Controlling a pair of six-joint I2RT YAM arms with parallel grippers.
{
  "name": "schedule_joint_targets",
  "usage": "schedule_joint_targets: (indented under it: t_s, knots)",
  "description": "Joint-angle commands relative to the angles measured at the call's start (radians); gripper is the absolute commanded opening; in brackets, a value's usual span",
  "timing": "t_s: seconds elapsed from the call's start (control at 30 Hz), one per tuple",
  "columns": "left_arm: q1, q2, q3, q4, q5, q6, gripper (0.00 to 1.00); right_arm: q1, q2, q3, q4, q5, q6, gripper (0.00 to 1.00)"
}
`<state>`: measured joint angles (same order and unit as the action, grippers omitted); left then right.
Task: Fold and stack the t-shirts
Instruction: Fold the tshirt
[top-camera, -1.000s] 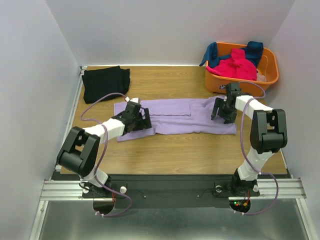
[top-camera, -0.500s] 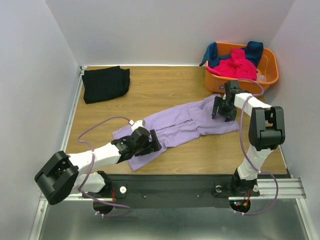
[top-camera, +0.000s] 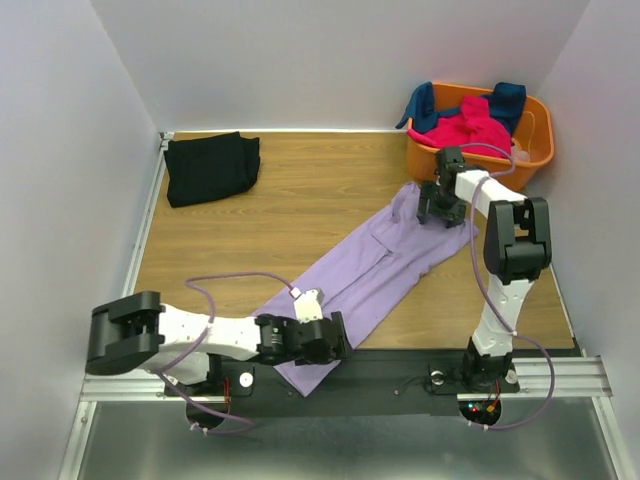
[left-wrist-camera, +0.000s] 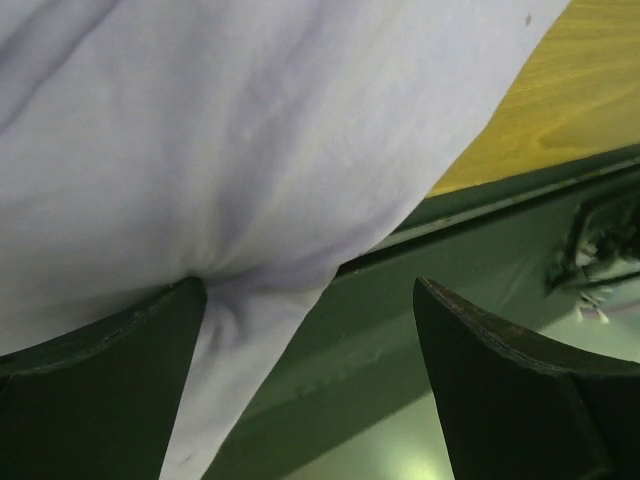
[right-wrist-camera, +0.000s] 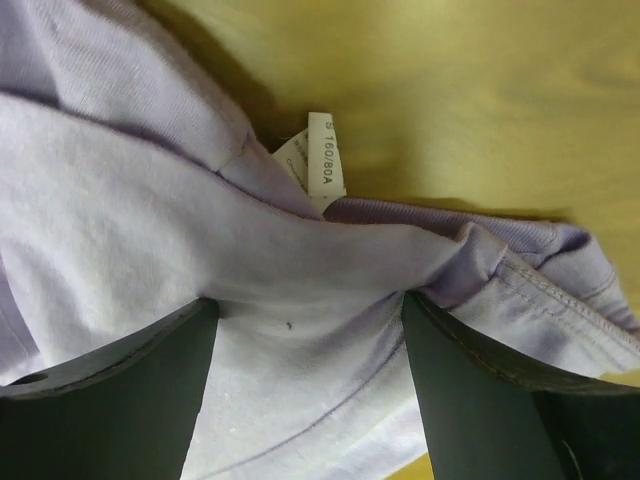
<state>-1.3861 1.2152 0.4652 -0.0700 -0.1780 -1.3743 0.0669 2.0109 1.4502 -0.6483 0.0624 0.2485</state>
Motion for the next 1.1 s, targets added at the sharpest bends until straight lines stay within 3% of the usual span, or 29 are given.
schedule_joint_targets:
  t_s: [0.0,0.17,0.33,0.6,0.73,0.9,1.03,1.07]
  knots:
    - [-0.154,0.142,0.112,-0.172,0.025,-0.166,0.98,0.103,0.149,0.073,0.073,-0.069,0.034,0.80]
    - [-0.217,0.248,0.282,-0.336,-0.011,-0.183,0.98,0.198,0.239,0.235,0.052,-0.069,0.096,0.80]
    - [-0.218,0.233,0.413,-0.480,-0.090,-0.180,0.98,0.269,0.304,0.377,0.024,-0.039,0.129,0.80]
    - [-0.200,0.011,0.443,-0.640,-0.196,-0.272,0.98,0.300,0.292,0.487,0.019,-0.029,0.143,0.81]
    - [-0.143,-0.133,0.415,-0.682,-0.271,-0.286,0.99,0.307,0.209,0.550,0.015,0.000,0.123,0.90]
    - [0.031,-0.272,0.351,-0.585,-0.252,-0.094,0.99,0.306,0.083,0.509,0.010,0.010,0.084,0.94]
    - [0.172,-0.179,0.375,-0.507,-0.184,0.139,0.99,0.307,-0.006,0.379,0.009,-0.006,0.064,0.94]
    - [0.188,-0.148,0.386,-0.498,-0.173,0.139,0.99,0.307,-0.017,0.349,0.009,-0.007,0.063,0.94]
